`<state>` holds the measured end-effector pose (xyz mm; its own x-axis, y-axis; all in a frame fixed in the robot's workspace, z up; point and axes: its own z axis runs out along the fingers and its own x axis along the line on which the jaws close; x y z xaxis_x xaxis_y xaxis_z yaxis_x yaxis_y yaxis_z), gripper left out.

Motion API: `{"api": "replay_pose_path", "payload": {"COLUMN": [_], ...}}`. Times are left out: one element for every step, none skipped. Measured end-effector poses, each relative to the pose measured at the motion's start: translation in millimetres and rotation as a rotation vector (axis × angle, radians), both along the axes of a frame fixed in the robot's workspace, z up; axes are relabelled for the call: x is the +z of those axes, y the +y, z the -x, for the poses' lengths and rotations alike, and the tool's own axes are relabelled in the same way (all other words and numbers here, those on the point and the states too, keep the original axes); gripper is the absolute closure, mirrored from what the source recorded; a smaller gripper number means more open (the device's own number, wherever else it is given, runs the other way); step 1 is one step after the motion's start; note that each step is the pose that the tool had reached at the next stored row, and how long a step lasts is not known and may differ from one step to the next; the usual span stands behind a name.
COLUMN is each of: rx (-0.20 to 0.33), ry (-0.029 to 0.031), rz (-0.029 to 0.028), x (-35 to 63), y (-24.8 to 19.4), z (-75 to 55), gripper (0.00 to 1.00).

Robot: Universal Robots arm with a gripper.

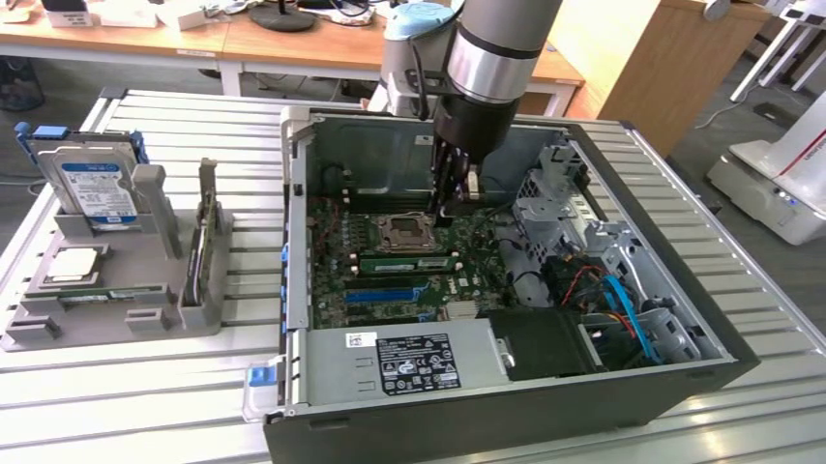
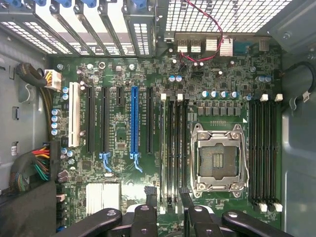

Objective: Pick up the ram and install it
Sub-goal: 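Press down the ram until it locks into place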

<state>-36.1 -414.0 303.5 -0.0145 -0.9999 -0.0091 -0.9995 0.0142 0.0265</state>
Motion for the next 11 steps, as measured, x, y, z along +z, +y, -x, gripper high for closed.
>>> {"api": "replay_pose_path", "payload": {"rx": [0.0,0.0,0.0,0.0,0.0,0.0,0.0,0.0,0.0,0.0,0.0], "ry": [0.0,0.0,0.0,0.0,0.0001,0.0,0.0,0.0,0.0001,0.0,0.0], "rz": [0.0,0.0,0.0,0.0,0.0,0.0001,0.0,0.0,0.0001,0.0001,0.0], "x": [0.0,0.0,0.0,0.0,0.0,0.0,0.0,0.0,0.0,0.0,0.0], "y": [0.0,0.0,0.0,0.0,0.0,0.0,0.0,0.0,0.0,0.0,0.0], "z": [0.0,0.0,0.0,0.0,0.0,0.0,0.0,0.0,0.0,0.0,0.0], "gripper": [0.69,0.69,0.69,0.69,0.71,0.77,0.77,0.83,0.89,0.89,0.89]}}
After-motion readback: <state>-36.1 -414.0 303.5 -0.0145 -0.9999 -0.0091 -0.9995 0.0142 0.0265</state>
